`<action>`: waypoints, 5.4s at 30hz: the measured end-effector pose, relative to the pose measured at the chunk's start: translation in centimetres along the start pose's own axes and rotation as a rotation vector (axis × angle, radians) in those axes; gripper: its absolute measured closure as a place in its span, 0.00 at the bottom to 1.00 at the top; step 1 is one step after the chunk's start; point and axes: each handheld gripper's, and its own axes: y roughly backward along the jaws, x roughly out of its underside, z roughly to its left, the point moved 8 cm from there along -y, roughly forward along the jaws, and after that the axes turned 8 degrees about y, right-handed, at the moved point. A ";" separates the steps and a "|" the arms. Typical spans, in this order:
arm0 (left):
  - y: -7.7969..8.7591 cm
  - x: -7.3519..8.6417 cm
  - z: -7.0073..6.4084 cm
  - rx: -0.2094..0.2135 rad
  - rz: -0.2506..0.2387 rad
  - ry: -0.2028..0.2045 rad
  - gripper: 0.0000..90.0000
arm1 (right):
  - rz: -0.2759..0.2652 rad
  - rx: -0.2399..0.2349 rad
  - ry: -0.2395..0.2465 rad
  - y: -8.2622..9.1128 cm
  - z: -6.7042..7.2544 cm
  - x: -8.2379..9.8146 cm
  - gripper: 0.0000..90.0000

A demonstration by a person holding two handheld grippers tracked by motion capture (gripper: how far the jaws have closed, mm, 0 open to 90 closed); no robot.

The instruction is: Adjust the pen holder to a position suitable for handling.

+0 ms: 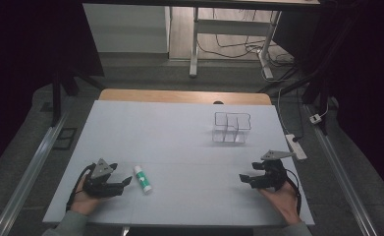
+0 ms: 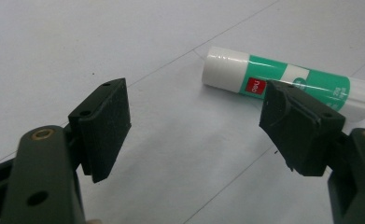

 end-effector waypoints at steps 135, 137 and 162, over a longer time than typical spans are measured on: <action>-0.3 0.2 -0.1 0.002 0.020 -0.011 0.27 | -0.042 0.217 -0.199 -5.0 -13.6 -6.3 0.99; -0.3 0.2 -0.1 0.002 0.020 -0.012 0.27 | -0.045 0.213 -0.198 -5.0 -13.5 -6.3 0.99; -0.3 0.3 -0.2 0.000 0.024 -0.019 0.27 | -0.053 0.171 -0.189 -6.0 -12.3 -7.2 0.99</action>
